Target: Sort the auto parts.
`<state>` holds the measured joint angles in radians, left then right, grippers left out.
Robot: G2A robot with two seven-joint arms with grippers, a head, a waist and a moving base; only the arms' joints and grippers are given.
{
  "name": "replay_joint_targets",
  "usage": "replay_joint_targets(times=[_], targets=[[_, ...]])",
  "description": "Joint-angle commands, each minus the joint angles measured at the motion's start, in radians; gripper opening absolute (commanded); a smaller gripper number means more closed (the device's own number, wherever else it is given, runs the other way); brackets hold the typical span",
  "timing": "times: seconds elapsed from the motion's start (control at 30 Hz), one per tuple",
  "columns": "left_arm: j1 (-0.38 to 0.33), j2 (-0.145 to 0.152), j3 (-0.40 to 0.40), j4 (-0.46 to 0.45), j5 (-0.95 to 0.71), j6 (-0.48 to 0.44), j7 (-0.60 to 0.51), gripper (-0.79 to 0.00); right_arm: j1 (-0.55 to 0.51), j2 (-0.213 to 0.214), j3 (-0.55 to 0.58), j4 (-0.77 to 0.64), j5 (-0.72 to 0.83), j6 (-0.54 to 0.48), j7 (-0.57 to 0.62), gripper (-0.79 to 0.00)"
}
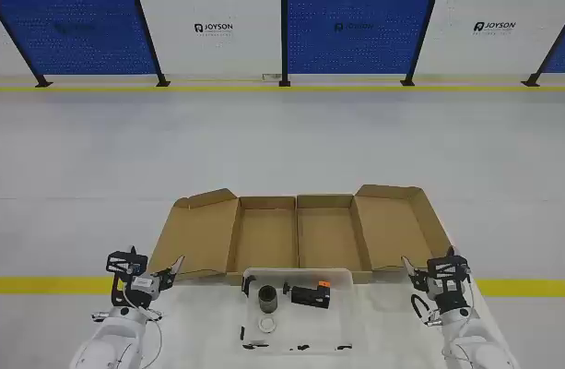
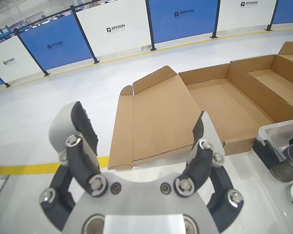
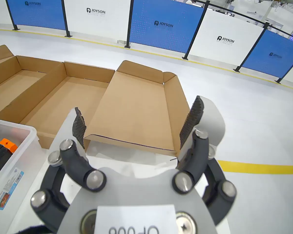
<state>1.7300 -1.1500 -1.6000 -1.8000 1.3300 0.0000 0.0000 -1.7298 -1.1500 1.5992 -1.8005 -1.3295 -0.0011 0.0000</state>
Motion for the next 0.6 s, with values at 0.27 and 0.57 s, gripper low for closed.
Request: replay_joint_targets(times=[0.27,0.57], targets=[[0.0,0.0,0.0,0.0,0.0,0.0,0.0,0.0,-0.015,0.006,-0.029,-0.17,-0.097,-0.131,0.092,0.0],[0.0,0.0,0.0,0.0,0.0,0.0,0.0,0.0,0.114,0.001,-0.163,-0.222,-0.181,-0.212,0.356,0.0]])
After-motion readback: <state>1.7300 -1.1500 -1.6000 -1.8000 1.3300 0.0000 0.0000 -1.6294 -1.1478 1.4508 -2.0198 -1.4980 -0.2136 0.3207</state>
